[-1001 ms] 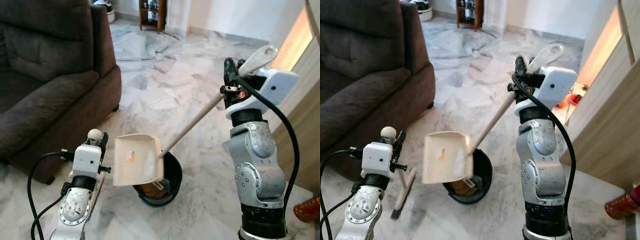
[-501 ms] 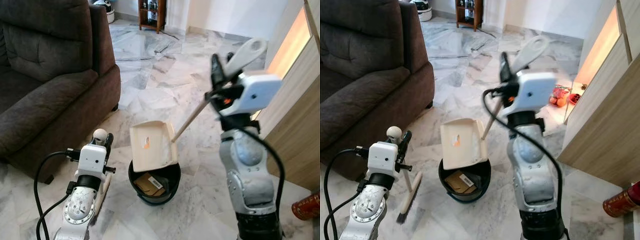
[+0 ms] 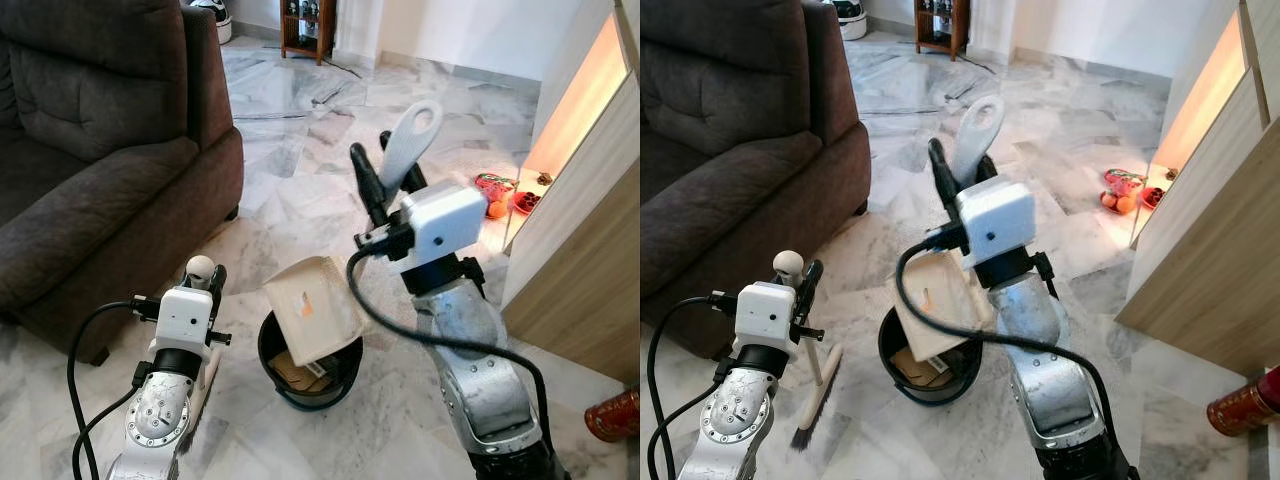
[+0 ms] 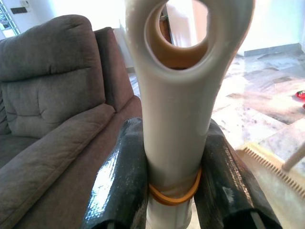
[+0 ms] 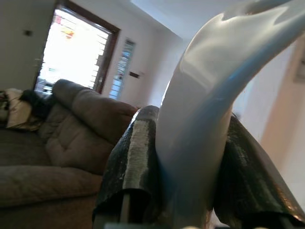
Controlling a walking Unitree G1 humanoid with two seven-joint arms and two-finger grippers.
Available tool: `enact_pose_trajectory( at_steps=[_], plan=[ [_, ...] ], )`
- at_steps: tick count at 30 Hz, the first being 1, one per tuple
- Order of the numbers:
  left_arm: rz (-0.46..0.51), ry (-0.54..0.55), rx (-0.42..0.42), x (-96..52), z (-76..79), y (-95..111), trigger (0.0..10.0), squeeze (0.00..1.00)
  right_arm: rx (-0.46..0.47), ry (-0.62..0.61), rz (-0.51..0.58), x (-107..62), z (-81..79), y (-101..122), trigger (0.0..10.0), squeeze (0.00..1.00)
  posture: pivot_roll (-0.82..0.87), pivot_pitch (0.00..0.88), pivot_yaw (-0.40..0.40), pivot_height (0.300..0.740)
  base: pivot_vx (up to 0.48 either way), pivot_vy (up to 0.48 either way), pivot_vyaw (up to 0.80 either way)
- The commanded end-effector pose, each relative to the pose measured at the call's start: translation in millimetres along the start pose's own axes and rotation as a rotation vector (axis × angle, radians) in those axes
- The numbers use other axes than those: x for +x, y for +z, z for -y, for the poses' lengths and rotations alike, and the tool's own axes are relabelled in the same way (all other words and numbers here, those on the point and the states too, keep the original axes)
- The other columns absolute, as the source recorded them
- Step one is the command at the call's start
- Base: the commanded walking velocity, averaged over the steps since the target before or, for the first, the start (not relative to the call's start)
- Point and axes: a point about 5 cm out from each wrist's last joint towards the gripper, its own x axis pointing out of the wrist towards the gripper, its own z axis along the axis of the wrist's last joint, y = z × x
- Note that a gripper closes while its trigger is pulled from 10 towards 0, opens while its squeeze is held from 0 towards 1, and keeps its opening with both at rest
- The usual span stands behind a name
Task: Sweep floor
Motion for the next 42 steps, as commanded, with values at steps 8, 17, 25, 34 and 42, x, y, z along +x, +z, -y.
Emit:
enact_pose_trajectory(
  at_steps=[8, 17, 25, 34, 42],
  plan=[
    [0.042, -0.005, 0.026, 4.0, -0.5, 8.2, 10.0, 0.0, -0.042, 0.113, 0.157, -1.1, -19.4, 26.9, 10.0, 0.0, 0.17, 0.122, -0.022, 0.74, 0.0, 0.0, 0.0],
    [0.043, -0.004, 0.026, 4.6, -0.6, 8.1, 10.0, 0.0, -0.074, 0.174, 0.185, -2.8, -27.4, 29.7, 10.0, 0.0, 0.17, 0.124, -0.022, 0.74, 0.0, 0.0, 0.0],
    [0.042, -0.007, 0.026, 4.8, 0.3, 7.6, 10.0, 0.0, -0.132, 0.211, 0.189, -4.6, -32.0, 27.1, 10.0, 0.0, 0.17, 0.123, -0.023, 0.74, 0.0, 0.0, 0.0],
    [0.041, -0.008, 0.025, 5.0, 1.3, 7.4, 10.0, 0.0, -0.19, 0.165, 0.171, -1.9, -24.6, 21.6, 10.0, 0.0, 0.17, 0.124, -0.025, 0.74, 0.0, 0.0, 0.0],
    [0.041, -0.01, 0.024, 5.2, 2.0, 7.1, 10.0, 0.0, -0.199, 0.123, 0.17, 1.9, -18.1, 21.7, 10.0, 0.0, 0.17, 0.121, -0.027, 0.74, 0.0, 0.0, 0.0]
  ],
)
